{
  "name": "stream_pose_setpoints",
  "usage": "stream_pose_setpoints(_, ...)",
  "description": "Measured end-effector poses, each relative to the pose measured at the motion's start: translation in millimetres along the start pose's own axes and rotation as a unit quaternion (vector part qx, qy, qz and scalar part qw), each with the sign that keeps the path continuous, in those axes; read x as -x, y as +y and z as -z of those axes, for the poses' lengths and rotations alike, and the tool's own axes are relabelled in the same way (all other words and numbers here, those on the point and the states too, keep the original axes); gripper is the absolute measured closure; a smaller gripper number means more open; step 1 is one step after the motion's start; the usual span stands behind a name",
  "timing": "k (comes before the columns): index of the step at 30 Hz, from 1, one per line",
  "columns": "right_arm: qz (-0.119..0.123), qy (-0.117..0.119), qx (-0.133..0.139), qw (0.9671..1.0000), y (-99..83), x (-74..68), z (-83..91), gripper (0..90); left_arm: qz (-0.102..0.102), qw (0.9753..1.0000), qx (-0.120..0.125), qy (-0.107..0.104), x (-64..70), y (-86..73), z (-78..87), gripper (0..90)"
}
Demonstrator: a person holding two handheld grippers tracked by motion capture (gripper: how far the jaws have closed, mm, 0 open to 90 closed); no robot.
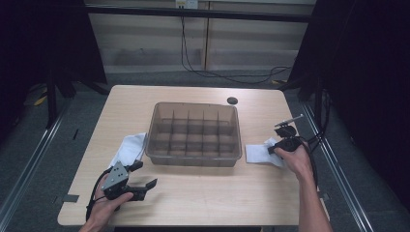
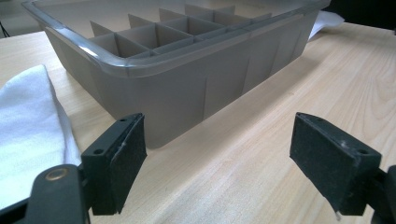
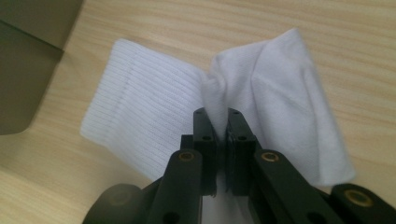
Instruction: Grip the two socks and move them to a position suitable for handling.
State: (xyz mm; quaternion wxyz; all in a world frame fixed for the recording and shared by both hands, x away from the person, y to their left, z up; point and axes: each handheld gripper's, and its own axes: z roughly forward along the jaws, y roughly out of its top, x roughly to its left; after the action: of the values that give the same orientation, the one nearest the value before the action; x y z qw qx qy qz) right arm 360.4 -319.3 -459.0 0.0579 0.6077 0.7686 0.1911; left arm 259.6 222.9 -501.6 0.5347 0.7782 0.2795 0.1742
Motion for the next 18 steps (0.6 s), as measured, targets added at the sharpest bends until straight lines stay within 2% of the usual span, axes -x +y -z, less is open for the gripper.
stream_pose_setpoints(2, -0.001, 0.004, 0.003, 1.0, -0.1, 0.2, 4.2, 85.0, -0.003, 1.0, 0.001, 0.0, -0.1, 0.0, -0.1, 18.2)
stream_pose_setpoints(6, -0.013, 0.028, 0.008, 0.9995, 0.8, 1.5, 15.0, 84.9, -0.001, 1.0, 0.0, 0.0, 0.0, 0.0, 0.0, 18.2)
stream_pose_setpoints(9, -0.011, 0.032, 0.008, 0.9994, 1.7, 1.4, 23.1, 85.0, -0.001, 1.0, 0.0, -0.001, 0.0, 0.0, 0.0, 18.2)
stream_pose_setpoints(14, -0.012, 0.053, 0.021, 0.9983, 2.9, -0.1, 39.2, 85.0, -0.002, 1.0, 0.0, -0.001, 0.3, -0.1, 0.1, 18.2)
stream_pose_setpoints(18, -0.012, 0.053, 0.02, 0.9983, 2.8, -2.0, 48.0, 85.0, -0.001, 1.0, -0.002, -0.001, 0.3, -0.2, 0.6, 18.2)
